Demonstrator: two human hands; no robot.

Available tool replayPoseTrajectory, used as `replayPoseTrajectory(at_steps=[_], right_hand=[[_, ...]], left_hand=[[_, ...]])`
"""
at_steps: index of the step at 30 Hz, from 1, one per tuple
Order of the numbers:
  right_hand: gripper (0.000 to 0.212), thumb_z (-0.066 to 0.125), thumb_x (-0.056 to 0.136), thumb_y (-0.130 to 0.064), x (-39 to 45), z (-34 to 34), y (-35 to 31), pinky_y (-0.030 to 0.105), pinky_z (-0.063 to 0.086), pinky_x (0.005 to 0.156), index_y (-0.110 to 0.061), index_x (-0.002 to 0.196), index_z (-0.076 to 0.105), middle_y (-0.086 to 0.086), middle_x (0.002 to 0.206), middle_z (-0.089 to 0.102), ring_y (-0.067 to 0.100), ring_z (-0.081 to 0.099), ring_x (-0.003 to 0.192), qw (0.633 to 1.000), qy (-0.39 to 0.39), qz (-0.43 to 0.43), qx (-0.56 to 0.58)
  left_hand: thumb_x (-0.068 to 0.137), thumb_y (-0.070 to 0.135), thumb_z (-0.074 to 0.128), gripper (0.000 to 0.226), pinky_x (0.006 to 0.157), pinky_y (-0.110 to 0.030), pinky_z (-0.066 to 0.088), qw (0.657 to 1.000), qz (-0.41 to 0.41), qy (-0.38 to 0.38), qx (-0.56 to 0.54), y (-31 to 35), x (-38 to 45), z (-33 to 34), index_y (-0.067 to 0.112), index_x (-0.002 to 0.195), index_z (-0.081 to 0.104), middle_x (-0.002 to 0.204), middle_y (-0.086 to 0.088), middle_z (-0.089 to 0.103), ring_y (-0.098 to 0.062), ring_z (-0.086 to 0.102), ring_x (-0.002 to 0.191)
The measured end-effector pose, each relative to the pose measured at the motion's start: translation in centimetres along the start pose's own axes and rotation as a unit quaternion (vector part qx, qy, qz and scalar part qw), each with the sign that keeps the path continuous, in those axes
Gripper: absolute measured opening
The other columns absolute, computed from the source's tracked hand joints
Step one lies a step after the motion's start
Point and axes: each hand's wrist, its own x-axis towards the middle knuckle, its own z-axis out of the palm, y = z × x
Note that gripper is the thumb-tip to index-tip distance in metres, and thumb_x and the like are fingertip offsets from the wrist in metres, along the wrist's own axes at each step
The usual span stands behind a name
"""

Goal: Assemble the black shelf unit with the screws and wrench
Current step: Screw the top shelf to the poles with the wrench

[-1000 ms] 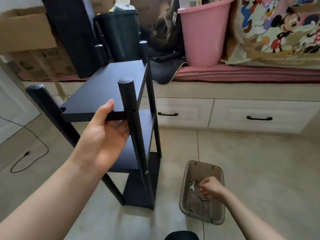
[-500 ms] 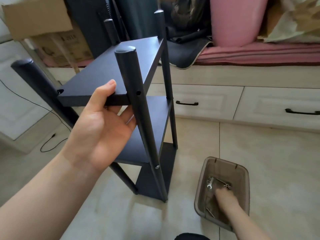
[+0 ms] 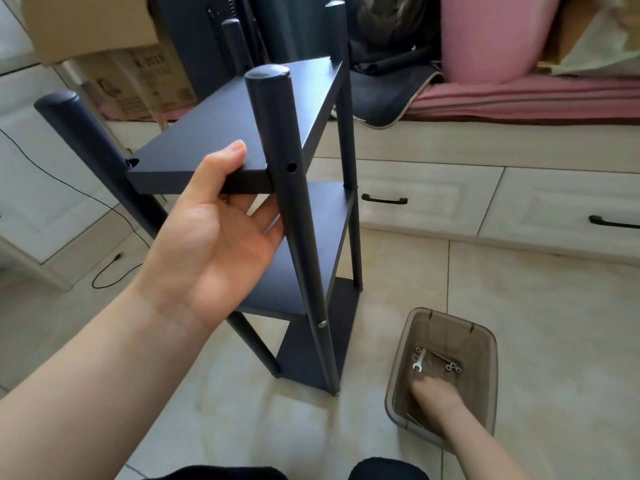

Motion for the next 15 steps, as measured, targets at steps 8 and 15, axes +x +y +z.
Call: replayPoseTrajectory(at_steps=[8,15], right_hand=[[0.038,0.036,0.102,-0.004,1.6,0.6,-6.7,0.047,0.042,0.102,-0.002,0.134,0.055,0.019,0.135,0.056,0.034,0.049,0.128,0.992,-0.025,-0.119,-0.031],[0.036,0.041,0.1,-0.009,0.8,0.1,-10.4,0.049,0.032,0.109,-0.004,0.132,0.058,0.016,0.138,0.055,0.033,0.044,0.134,0.979,-0.015,-0.178,-0.096]], left_hand=[[0.093,0.025,0.062,0.025,0.096,-0.037,0.055,1.0,-0.005,0.0,-0.008,0.0,0.0,0.1,0.021,0.069,0.064,0.099,-0.003,0.077,-0.027,0.066,0.119],[0.095,0.024,0.061,0.017,0.103,-0.038,0.051,1.0,0.001,0.003,-0.01,-0.2,-0.3,-0.2,0.018,0.079,0.063,0.1,-0.006,0.076,-0.029,0.063,0.124]])
